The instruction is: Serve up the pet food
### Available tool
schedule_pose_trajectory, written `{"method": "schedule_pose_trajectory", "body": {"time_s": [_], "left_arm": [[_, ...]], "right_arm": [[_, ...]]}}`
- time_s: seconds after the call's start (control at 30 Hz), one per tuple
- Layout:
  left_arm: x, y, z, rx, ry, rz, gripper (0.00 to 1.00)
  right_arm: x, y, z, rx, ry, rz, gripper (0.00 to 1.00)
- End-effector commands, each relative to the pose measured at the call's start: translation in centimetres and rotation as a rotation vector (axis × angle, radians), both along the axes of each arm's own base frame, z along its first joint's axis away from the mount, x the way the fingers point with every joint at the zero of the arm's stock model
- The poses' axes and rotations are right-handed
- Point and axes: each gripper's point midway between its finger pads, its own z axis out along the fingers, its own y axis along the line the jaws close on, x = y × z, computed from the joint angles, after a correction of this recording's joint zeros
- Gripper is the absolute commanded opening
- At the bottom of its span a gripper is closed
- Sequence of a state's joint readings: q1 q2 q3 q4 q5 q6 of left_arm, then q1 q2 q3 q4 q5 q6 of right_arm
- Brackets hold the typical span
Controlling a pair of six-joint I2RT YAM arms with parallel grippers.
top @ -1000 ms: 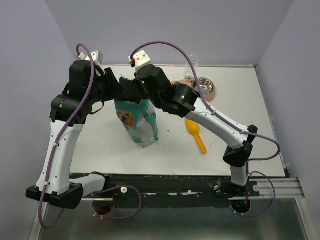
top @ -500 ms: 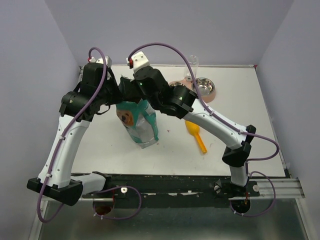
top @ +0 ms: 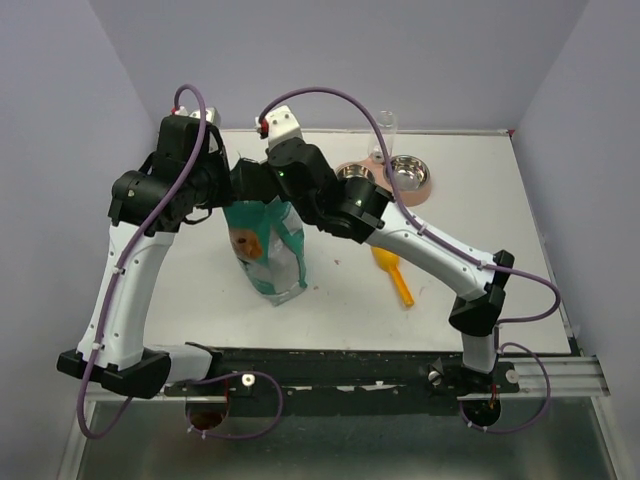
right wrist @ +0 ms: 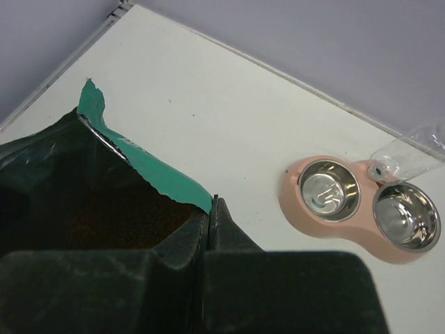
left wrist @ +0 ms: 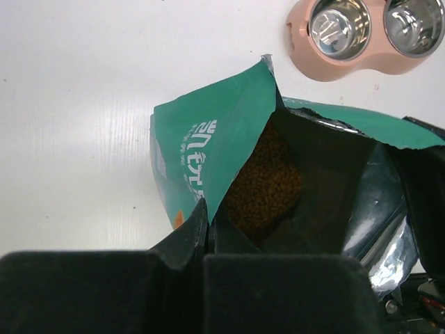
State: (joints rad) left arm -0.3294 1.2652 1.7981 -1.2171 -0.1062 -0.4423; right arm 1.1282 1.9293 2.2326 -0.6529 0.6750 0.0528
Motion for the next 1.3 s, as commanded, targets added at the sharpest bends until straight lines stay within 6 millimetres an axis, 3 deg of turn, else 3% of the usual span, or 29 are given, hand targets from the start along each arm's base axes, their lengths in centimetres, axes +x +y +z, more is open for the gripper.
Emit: {"method": "schedule_pose_trajectory", "body": {"time_s": [0.0, 0.2, 0.3, 0.4, 0.73, 0.83, 1.03, 1.13, 1.27], "left_arm": [[2.0, 0.2, 10.8, -0.072, -0.37, -0.016, 0.0], [3.6, -3.5, 10.7, -0.17, -0.383, -0.158, 0.0], [4.8, -4.4, 11.1, -0.166, -0.38, -0.2, 0.0], [5.7, -4.9, 9.9, -0.151, -0.321, -0.215, 0.0], [4.1, -10.3, 8.5, -0.372, -0.299, -0.359, 0.0], [3.6, -11.1, 9.0, -0.393, -0.326, -0.385, 0.0], [3.5, -10.7, 10.0, -0.374, -0.374, -0.374, 0.0], [3.4, -10.6, 10.1, -0.367, -0.381, -0.377, 0.0], [3.6, -10.0, 10.9, -0.336, -0.419, -0.351, 0.0]], "right_arm": [[-0.9, -1.3, 5.9, 0.218, -0.059, -0.04, 0.01], [-1.4, -1.5, 6.4, 0.241, -0.048, -0.018, 0.01], [-2.0, -1.6, 6.7, 0.28, -0.029, 0.004, 0.01], [-2.5, -2.7, 5.8, 0.297, 0.004, -0.024, 0.01], [-4.5, -6.7, 2.1, 0.264, 0.09, -0.065, 0.01], [-4.9, -7.1, 2.3, 0.254, 0.1, -0.048, 0.16], [-6.9, -5.9, 4.3, 0.246, 0.172, 0.08, 0.5], [-8.2, -6.5, 6.0, 0.287, 0.177, 0.146, 0.74], [-8.9, -7.3, 6.9, 0.294, 0.168, 0.171, 0.84]]}}
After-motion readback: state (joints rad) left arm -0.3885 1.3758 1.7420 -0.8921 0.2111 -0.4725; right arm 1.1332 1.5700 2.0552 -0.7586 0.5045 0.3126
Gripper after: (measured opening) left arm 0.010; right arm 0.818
